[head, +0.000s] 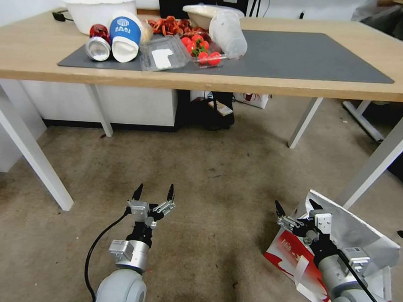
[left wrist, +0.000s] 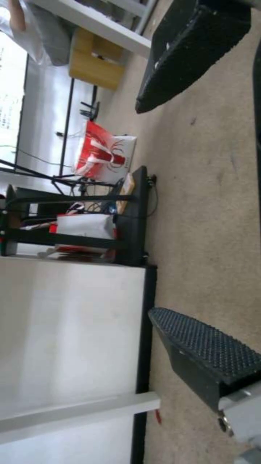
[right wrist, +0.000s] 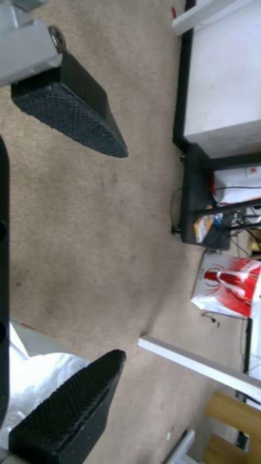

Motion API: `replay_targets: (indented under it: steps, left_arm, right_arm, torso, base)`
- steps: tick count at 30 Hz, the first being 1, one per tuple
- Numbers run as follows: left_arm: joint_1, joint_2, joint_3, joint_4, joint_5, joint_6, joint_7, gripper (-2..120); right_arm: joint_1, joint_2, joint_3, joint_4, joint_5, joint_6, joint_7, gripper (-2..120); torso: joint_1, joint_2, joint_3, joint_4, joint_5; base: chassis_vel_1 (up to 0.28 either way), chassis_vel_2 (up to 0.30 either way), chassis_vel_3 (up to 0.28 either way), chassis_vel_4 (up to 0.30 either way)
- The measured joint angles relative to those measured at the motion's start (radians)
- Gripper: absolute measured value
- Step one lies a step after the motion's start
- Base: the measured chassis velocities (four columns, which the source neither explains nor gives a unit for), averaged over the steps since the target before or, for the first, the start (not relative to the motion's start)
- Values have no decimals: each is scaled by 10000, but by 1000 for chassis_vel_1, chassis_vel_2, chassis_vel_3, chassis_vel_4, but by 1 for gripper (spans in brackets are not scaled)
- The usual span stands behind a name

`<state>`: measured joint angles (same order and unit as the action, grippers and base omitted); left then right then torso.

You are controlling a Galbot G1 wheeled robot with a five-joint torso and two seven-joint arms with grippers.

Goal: Pick up the food delivery bag from the floor and place it on the table.

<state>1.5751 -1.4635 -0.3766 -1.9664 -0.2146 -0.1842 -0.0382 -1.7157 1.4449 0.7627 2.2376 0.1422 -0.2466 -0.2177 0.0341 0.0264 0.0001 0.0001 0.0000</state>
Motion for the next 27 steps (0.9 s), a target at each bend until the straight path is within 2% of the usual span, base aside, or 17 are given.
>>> replay_targets:
  steps: [11, 14, 16, 17, 18, 22, 27]
  left_arm:
    - [-57, -44, 57, 23, 18, -27, -3, 100]
    - [-151, -129, 68, 80, 304, -134, -24, 100]
    - [-195, -218, 91, 86, 536, -193, -41, 100]
    - [-212, -298, 132, 69, 668, -224, -46, 100]
    - [-212, -298, 132, 69, 668, -224, -46, 100]
    - [-229, -472, 199, 18, 938, -414, -85, 100]
    - [-205, -603, 178, -2, 1040, -554, -188, 100]
  right_arm:
    - [-50, -91, 46, 140, 37, 25, -101, 100]
    - [-157, -404, 320, 394, 155, 0, -113, 100]
    - [-272, -779, 680, 474, 192, -25, -113, 100]
    - [-398, -1232, 1085, 480, 199, -50, -119, 100]
    - [-398, -1232, 1085, 480, 199, -50, -119, 100]
    - [-603, -2235, 2033, 42, 202, -54, -6, 100]
    - [-711, -2731, 2327, -455, 167, -21, 198, 100]
  torso:
    - [-25, -51, -1, 1, 3]
    - [-25, -37, -1, 0, -1]
    - [-24, -26, -1, 0, 3]
    - [-24, -17, -1, -1, 1]
    - [-24, -17, -1, -1, 1]
    - [-20, 1, -1, 0, 3]
    - [-18, 12, -1, 3, 3]
  base:
    - [0, 0, 0, 0]
    - [0, 0, 0, 0]
    - [0, 0, 0, 0]
    - [0, 0, 0, 0]
    - [0, 0, 0, 0]
    - [0, 0, 0, 0]
    - [0, 0, 0, 0]
